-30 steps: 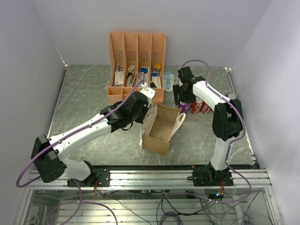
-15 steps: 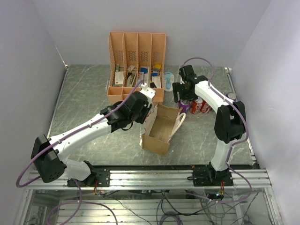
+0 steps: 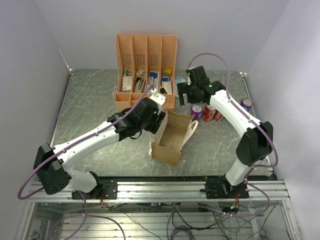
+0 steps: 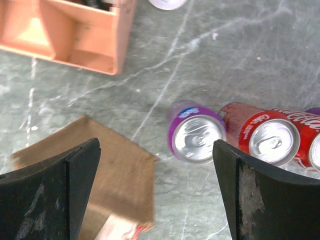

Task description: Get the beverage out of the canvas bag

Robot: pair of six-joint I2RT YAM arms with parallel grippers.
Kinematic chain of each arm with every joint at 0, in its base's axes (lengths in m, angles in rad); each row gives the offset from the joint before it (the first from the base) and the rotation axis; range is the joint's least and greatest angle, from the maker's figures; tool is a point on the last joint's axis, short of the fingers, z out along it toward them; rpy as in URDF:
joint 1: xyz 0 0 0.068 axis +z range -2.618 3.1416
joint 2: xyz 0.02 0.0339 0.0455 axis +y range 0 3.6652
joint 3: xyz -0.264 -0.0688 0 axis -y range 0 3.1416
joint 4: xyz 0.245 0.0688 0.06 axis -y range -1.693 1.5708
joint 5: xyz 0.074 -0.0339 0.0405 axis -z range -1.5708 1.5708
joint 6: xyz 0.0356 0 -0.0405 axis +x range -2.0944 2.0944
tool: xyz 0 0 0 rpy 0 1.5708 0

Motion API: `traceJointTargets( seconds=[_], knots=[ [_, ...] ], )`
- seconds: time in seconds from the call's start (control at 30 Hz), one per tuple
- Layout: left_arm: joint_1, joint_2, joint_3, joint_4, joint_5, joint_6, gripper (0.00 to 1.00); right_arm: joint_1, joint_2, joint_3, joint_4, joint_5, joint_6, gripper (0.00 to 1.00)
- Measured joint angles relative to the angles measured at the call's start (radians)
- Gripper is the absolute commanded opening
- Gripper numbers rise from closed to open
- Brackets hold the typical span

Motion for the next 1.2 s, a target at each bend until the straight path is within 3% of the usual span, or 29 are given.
traceJointTargets(
  seconds=[0.07, 0.17, 0.37, 0.8, 1.0, 1.2],
  knots=[
    [0.0, -0.002, 0.0, 0.0, -0.004, 0.0, 0.84, 0.065, -0.032, 0.0, 0.0, 0.04, 0.0, 0.97],
    [0.0, -0.021, -0.003, 0.002, -0.008, 0.003, 1.0, 0.175, -0.072, -0.002, 0.001, 0.11, -0.001, 0.97],
    [0.0, -0.178, -0.042, 0.028, -0.021, 0.024, 1.0, 0.339, -0.238, -0.071, 0.005, 0.224, -0.004, 1.0],
    [0.0, -0.594, -0.074, 0.118, -0.05, -0.037, 1.0, 0.356, -0.892, -0.161, 0.012, 0.229, 0.002, 1.0],
    [0.0, -0.635, 0.036, 0.079, -0.055, -0.093, 0.99, 0.356, -1.041, -0.142, 0.001, 0.211, 0.016, 1.0],
    [0.0, -0.66, 0.115, 0.054, -0.062, -0.121, 0.99, 0.356, -1.06, -0.142, -0.026, 0.215, 0.024, 1.0]
  ],
)
